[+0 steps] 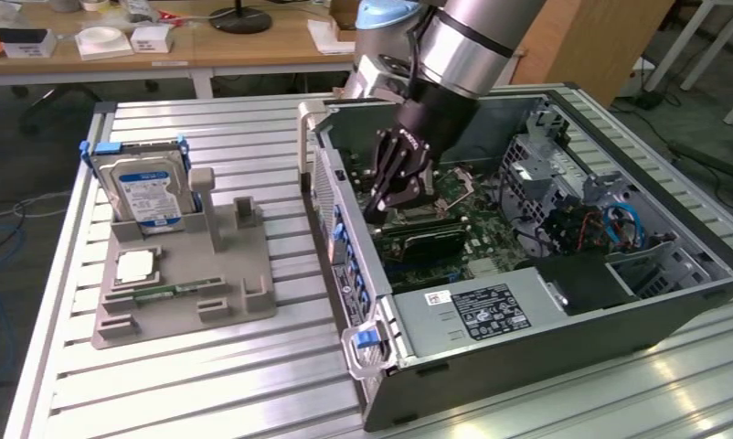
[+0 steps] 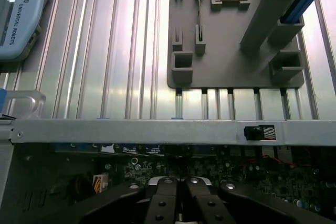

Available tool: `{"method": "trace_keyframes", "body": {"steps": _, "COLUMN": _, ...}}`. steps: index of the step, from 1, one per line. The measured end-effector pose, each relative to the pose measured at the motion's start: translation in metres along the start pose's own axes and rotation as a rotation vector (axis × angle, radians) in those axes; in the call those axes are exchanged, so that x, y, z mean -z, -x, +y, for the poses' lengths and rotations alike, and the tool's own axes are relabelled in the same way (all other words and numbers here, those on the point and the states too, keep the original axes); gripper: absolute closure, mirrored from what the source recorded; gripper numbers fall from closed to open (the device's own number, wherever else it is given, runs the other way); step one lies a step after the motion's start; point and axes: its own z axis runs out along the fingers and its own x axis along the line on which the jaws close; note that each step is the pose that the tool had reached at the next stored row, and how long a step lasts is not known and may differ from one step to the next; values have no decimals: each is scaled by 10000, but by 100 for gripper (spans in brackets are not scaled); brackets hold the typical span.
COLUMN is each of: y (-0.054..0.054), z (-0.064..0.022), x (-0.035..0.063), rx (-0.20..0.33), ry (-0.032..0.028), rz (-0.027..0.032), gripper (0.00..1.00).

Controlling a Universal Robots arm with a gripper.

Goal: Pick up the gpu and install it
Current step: 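Press down on the gpu until it lock into place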

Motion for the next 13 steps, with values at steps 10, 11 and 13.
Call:
{"method": "trace_keyframes", "body": {"steps": 10, "y": -1, "z": 40, "x": -1, "rx": -47, "ry": -926, "rz": -13, "gripper": 90}}
{"method": "trace_keyframes", "body": {"steps": 11, "y": -1, "z": 53, "x": -6, "rx": -51, "ry": -988, "rz": -13, "gripper": 90}}
{"method": "trace_keyframes", "body": {"steps": 13, "y": -1, "z": 79, "x": -15, "rx": -60, "ry": -1087, "rz": -10, "gripper": 90}}
